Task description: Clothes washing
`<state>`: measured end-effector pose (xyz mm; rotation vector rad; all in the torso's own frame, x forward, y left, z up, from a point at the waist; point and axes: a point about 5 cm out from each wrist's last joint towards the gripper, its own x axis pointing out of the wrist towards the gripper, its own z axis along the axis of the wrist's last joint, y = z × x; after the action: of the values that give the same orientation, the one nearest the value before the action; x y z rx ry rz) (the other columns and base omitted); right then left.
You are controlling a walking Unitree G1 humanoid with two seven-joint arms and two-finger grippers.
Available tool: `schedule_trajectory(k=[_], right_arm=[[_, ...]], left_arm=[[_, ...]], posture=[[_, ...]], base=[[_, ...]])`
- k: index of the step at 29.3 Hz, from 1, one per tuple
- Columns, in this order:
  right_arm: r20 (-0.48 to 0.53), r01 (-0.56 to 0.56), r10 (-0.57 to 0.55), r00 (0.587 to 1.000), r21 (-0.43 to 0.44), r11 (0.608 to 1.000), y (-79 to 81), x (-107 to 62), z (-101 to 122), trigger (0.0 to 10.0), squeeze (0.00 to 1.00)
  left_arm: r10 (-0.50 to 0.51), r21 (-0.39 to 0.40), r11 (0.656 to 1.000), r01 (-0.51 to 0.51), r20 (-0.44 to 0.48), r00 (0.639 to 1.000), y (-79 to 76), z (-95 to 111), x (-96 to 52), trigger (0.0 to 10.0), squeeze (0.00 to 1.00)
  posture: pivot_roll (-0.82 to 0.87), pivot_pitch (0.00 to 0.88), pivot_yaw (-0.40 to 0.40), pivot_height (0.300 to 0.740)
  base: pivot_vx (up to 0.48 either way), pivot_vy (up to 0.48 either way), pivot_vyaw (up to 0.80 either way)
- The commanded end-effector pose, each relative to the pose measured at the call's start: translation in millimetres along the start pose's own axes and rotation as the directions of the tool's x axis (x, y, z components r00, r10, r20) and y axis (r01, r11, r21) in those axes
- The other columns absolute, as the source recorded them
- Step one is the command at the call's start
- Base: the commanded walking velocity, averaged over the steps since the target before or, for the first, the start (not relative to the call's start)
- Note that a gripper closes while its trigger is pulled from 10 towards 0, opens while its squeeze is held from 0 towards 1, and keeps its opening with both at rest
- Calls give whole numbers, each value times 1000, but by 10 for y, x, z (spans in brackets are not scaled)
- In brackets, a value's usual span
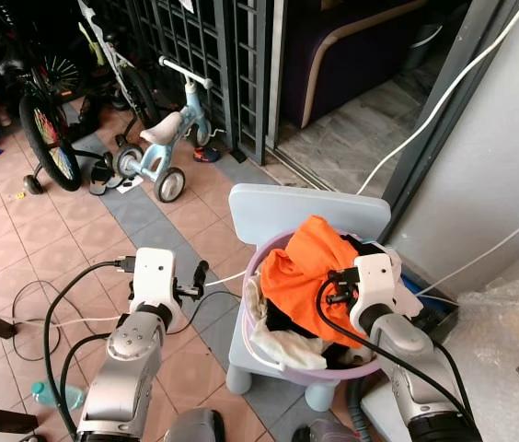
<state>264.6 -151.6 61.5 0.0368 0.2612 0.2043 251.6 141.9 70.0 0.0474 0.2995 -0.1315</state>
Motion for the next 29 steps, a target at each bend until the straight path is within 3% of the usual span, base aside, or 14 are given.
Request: schedule_trajectory(k=[1, 3, 6, 12, 15, 20, 24, 29], right_arm=[[31, -13, 12, 999, 43, 999, 19, -21, 33, 10000, 0], [34, 0, -2, 999, 76, 997, 6, -11, 57, 10000, 0], [58, 30, -29, 998, -11, 999, 24, -5, 118, 10000, 0], [58, 106, -106, 993, 1, 994, 61, 5, 110, 10000, 0], [62, 193, -194, 979, 28, 981, -55, 30, 136, 10000, 0], [20, 171, -173, 985, 88, 981, -126, 31, 86, 10000, 0], [81, 156, -154, 985, -18, 988, -116, 41, 175, 10000, 0], [67, 202, -198, 978, -44, 978, -149, 47, 160, 10000, 0]], left_arm=[[6, 0, 1000, -6, -12, 1000, 35, -9, -25, 10000, 0], [2, 0, 1000, -2, -8, 1000, 35, -6, -24, 10000, 0], [-1, 15, 1000, 1, -9, 1000, 24, 1, -10, 10000, 0], [-2, 11, 1000, 2, -7, 1000, 15, 7, 10, 10000, 0], [5, 12, 1000, -5, -6, 1000, 15, 8, 22, 10000, 0], [7, 11, 1000, -7, -6, 1000, 8, 12, 44, 10000, 0], [11, 7, 1000, -11, -4, 1000, 7, 16, 59, 10000, 0], [9, 6, 1000, -9, -1, 1000, -4, 19, 68, 10000, 0]], posture=[[-36, 58, 44, 740], [-42, 61, 47, 740], [-47, 58, 49, 740], [-47, 52, 47, 740], [-45, 42, 43, 740], [-45, 35, 37, 740], [-50, 31, 33, 740], [-50, 29, 30, 740]], base=[[0, 0, 0], [0, 0, 0], [-81, 0, 0], [-256, 0, 0], [-270, 0, 0], [-271, 0, 0], [-270, 0, 0], [-258, 0, 0]])
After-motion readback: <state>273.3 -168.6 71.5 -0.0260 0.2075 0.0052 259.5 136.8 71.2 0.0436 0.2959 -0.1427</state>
